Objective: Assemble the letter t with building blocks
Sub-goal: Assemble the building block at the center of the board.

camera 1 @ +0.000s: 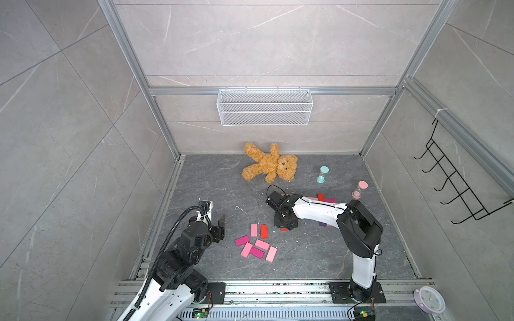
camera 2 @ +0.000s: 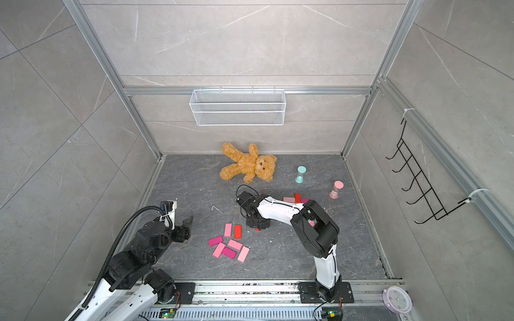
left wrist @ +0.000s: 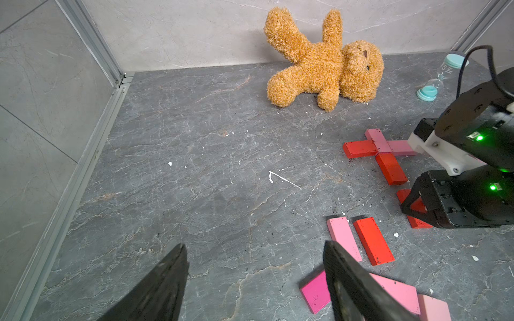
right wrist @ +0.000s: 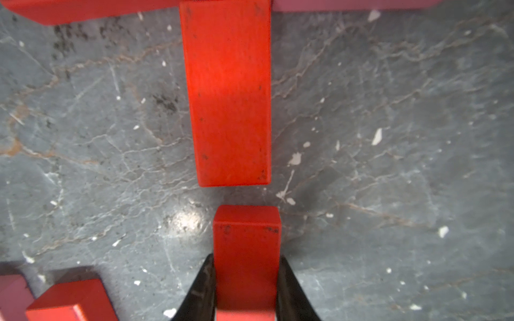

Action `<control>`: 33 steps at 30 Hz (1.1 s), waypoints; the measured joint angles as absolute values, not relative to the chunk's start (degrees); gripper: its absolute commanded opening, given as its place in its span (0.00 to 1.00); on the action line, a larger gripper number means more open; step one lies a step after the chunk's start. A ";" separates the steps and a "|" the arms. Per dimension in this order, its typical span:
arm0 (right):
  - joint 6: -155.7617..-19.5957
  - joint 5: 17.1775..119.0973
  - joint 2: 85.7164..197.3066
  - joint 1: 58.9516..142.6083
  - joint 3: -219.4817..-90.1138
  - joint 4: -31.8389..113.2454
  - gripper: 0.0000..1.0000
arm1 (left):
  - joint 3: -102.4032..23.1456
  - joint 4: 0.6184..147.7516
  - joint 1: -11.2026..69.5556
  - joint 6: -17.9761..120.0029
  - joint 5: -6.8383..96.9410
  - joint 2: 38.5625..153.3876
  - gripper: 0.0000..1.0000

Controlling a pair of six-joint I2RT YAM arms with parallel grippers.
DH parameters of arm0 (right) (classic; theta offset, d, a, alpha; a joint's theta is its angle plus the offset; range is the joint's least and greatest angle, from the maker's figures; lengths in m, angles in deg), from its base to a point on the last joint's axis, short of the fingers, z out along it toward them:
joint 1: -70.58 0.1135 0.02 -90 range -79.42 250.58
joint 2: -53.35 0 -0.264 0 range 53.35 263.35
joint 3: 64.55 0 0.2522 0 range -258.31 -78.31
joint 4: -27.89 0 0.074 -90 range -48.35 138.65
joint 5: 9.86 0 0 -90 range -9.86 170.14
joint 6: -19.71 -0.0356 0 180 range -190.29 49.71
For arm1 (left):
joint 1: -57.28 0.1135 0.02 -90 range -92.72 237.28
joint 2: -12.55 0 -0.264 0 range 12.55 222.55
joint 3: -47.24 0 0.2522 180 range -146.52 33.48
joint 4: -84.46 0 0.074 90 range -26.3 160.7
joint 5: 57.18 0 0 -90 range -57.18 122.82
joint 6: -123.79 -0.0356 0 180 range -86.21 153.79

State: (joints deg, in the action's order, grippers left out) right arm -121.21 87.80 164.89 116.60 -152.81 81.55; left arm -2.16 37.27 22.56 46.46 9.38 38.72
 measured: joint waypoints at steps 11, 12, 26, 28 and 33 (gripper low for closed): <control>-119.77 87.19 164.92 116.25 -152.89 81.53 0.26 | -2.16 37.27 22.56 46.46 9.36 38.72 0.79; -119.64 87.21 165.00 116.23 -152.98 81.53 0.26 | -2.16 37.27 22.56 46.46 9.36 38.72 0.79; -118.48 87.21 165.77 115.99 -154.07 81.62 0.29 | -2.16 37.27 22.56 46.46 9.36 38.72 0.79; -118.48 87.21 165.77 115.99 -154.07 81.62 0.29 | -2.16 37.27 22.56 46.46 9.36 38.72 0.79; -118.48 87.21 165.77 115.94 -154.07 81.62 0.29 | -2.16 37.27 22.56 46.46 9.36 38.72 0.79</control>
